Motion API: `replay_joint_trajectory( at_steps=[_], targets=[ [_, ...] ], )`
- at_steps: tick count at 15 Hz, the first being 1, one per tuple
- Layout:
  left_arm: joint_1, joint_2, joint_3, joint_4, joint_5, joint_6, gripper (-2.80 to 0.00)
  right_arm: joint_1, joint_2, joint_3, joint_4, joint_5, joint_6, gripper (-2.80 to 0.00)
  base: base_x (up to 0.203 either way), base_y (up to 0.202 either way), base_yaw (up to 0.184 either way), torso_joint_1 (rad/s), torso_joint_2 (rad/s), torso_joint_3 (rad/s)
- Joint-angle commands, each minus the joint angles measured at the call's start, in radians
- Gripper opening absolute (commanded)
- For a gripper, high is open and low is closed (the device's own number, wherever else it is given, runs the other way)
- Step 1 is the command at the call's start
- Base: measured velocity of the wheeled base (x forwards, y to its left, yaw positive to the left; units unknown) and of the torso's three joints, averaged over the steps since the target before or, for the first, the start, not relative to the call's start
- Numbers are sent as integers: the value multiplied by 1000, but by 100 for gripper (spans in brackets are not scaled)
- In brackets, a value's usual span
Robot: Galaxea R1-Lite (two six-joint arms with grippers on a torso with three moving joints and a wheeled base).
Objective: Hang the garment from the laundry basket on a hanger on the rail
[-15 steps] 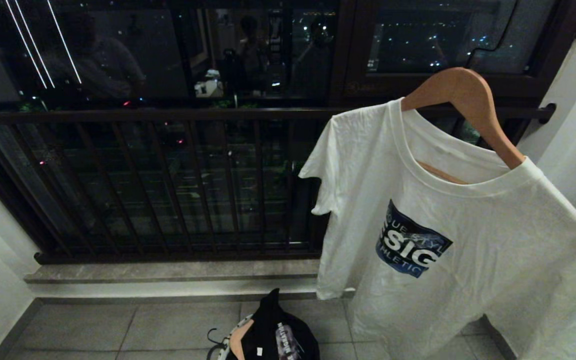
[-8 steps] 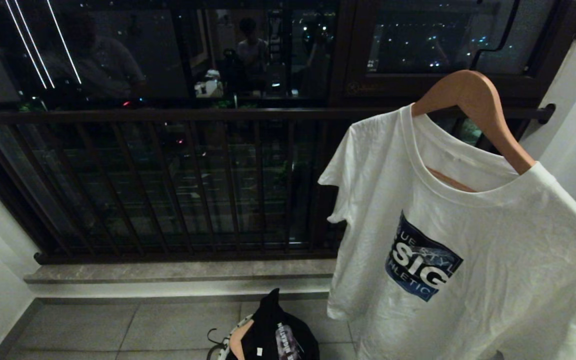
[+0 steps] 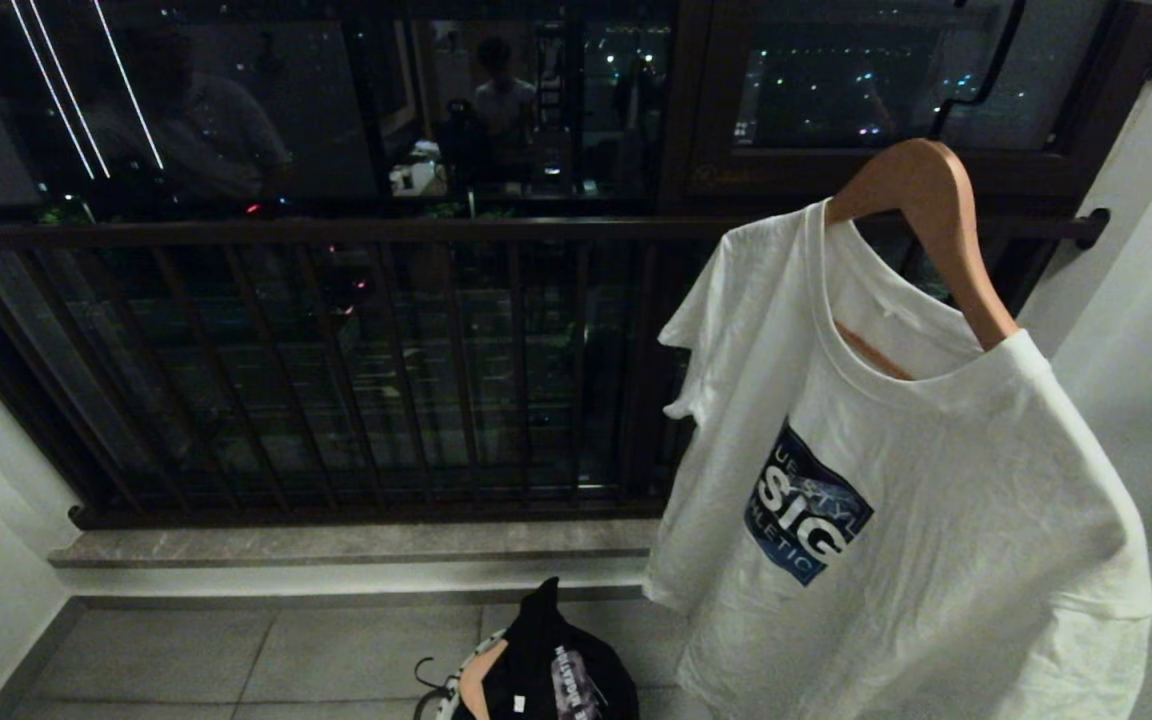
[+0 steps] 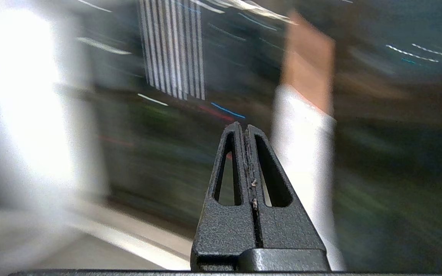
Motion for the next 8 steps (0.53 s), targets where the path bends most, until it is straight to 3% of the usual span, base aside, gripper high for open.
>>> replay_joint_trajectory(
  at_steps=[1,4,8],
  targets=[
    [1,1,0,0,0,0,-280,28,-74,64,183,-229,-184,-280,0,0,0,0,0,0],
    [0,1,0,0,0,0,-280,49,-202,76,541,-387,-229,-280,0,0,0,0,0,0],
    [0,1,0,0,0,-1,-280,65,-261,77,792,-526,-288,-280,0,0,0,0,0,0]
  ],
)
